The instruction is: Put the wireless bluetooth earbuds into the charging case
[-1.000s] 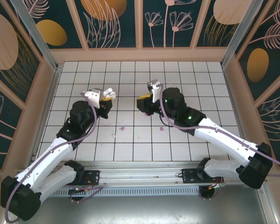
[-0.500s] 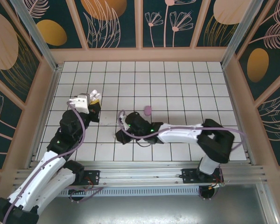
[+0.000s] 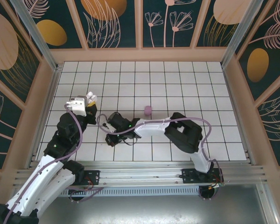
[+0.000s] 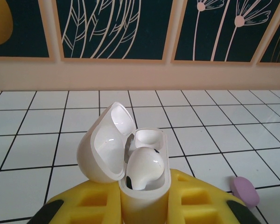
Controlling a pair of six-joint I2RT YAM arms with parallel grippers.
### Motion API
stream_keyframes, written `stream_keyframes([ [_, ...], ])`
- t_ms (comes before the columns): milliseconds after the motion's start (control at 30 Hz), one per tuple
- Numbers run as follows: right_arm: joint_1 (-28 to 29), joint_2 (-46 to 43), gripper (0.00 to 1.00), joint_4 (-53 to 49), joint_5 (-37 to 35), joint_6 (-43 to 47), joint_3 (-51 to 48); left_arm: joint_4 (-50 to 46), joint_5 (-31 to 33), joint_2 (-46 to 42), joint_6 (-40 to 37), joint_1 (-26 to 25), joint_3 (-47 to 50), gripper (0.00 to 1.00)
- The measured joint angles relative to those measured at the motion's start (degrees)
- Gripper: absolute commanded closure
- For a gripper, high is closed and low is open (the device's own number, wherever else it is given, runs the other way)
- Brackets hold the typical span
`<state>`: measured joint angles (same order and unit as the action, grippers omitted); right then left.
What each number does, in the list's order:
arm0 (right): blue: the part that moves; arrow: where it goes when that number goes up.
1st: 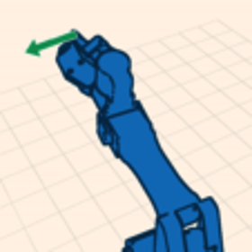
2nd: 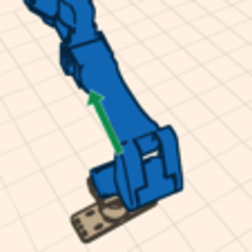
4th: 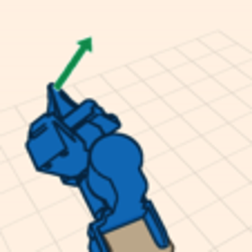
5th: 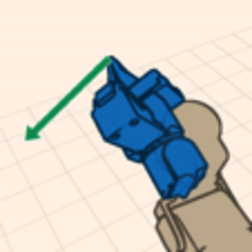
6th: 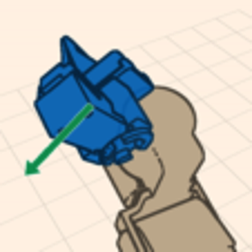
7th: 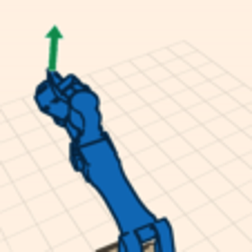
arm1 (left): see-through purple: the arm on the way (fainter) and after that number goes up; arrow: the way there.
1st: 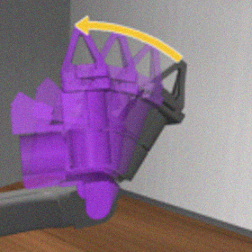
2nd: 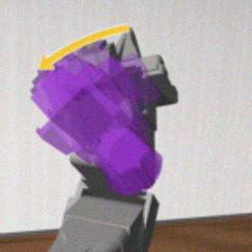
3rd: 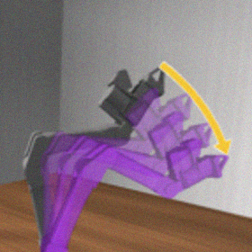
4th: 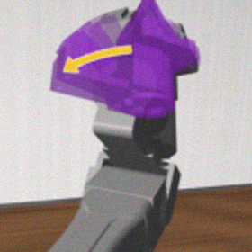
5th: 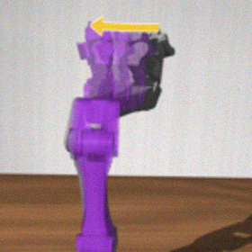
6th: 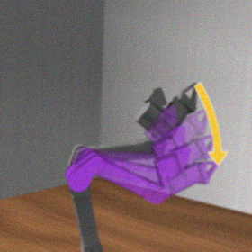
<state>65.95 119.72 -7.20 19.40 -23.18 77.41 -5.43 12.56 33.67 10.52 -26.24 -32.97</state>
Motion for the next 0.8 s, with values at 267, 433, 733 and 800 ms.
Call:
stream_keyframes([
  [267, 0.2, 1.2, 0.98, -3.9, -2.7, 0.0, 1.8, -0.5, 0.3, -1.0, -0.8, 0.1, 0.2, 1.00],
  [433, -1.4, 1.1, 0.99, -3.9, -3.1, -0.8, 1.6, -0.4, 0.0, -0.6, -1.1, 0.1, 0.4, 1.00],
  [733, -9.1, -0.3, 1.00, -7.2, -7.8, 1.9, 1.6, -0.4, -0.1, -0.1, -1.1, 0.1, 0.4, 1.00],
  [800, -10.5, -0.3, 1.00, -8.0, -8.2, 2.8, 1.7, -0.4, -0.1, -0.1, -1.1, 0.1, 0.5, 1.00],
])
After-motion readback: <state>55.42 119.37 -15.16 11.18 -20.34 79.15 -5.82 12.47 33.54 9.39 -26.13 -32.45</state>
